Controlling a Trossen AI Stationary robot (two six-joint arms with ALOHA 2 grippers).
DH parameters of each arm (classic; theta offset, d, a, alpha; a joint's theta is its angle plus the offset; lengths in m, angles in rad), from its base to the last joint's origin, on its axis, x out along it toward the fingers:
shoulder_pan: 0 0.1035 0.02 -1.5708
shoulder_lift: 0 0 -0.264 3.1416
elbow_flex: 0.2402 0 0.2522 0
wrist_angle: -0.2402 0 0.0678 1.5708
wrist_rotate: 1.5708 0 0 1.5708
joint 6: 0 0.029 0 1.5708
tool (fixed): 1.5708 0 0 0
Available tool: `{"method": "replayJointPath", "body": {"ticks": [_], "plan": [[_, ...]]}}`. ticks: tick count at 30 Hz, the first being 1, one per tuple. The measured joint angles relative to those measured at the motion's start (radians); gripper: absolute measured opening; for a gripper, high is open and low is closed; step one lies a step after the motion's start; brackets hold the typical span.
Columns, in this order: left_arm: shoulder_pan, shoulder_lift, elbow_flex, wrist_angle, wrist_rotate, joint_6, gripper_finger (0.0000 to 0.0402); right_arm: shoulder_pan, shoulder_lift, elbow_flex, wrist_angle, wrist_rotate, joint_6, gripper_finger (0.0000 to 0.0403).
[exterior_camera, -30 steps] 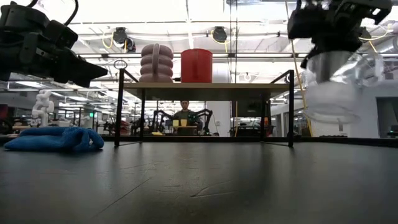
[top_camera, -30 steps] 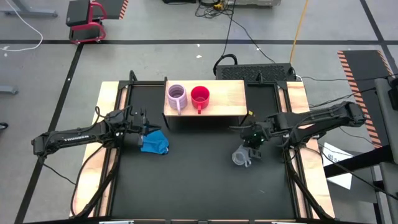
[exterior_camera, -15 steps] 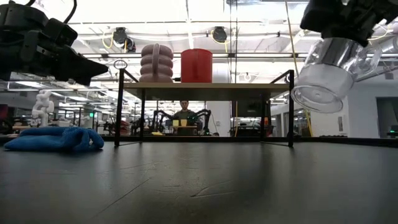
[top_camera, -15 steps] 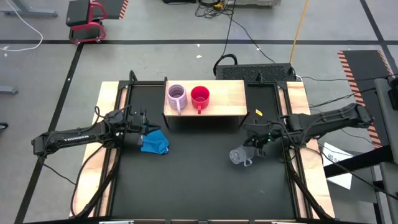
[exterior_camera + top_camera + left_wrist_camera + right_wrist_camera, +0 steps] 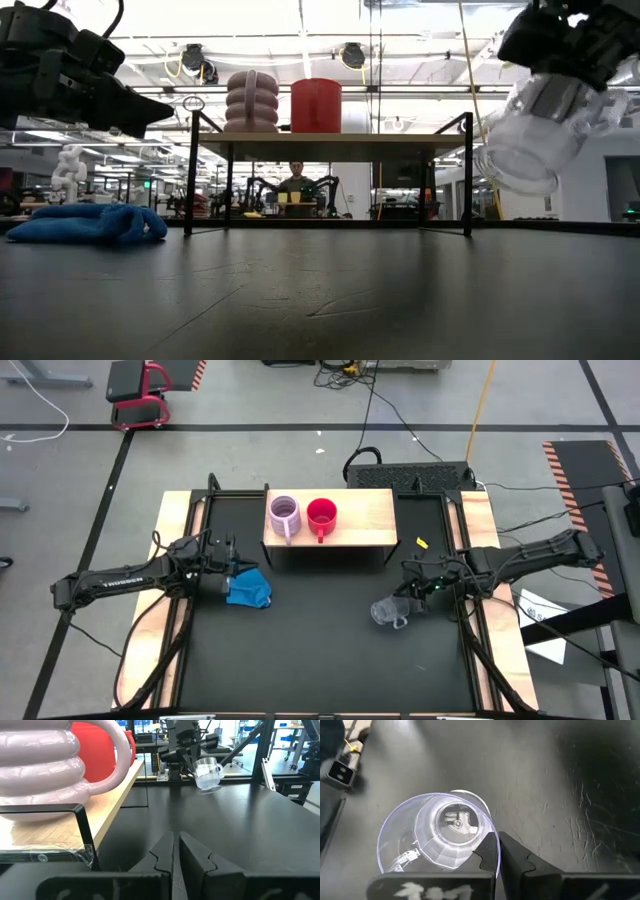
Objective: Stack small to large cups/mugs on shelf
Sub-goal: Put the transparent mug on the shelf
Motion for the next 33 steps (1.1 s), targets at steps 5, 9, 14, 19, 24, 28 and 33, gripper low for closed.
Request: {"method": "replayJointPath", "body": {"ticks": [5, 9, 14, 19, 24, 28, 33], "plan": [[0.000, 0.000, 0.000, -0.001, 0.000, 0.000, 0.0031, 0.000, -0.022, -0.063, 0.068, 0.000, 0.005, 0.0000], [0.000, 0.000, 0.000, -0.001, -0.001, 0.000, 0.0031, 0.000, -0.048, -0.120, 0.127, -0.003, 0.016, 0.0000], [0.000, 0.000, 0.000, -0.004, -0.001, 0.000, 0.0031, 0.000, -0.089, -0.180, 0.198, -0.004, 0.031, 0.0000], [0.000, 0.000, 0.000, -0.011, -0.001, 0.009, 0.0031, 0.000, -0.119, -0.207, 0.247, -0.004, 0.030, 0.0000], [0.000, 0.000, 0.000, -0.026, -0.001, 0.026, 0.0031, 0.000, -0.135, -0.239, 0.332, -0.003, -0.001, 0.0000], [0.000, 0.000, 0.000, -0.027, -0.001, 0.025, 0.0031, -0.010, -0.137, -0.242, 0.409, 0.011, -0.023, 0.0000], [0.000, 0.000, 0.000, -0.026, -0.001, 0.030, 0.0031, -0.062, -0.137, -0.178, 0.433, 0.027, -0.079, 0.0000]]}}
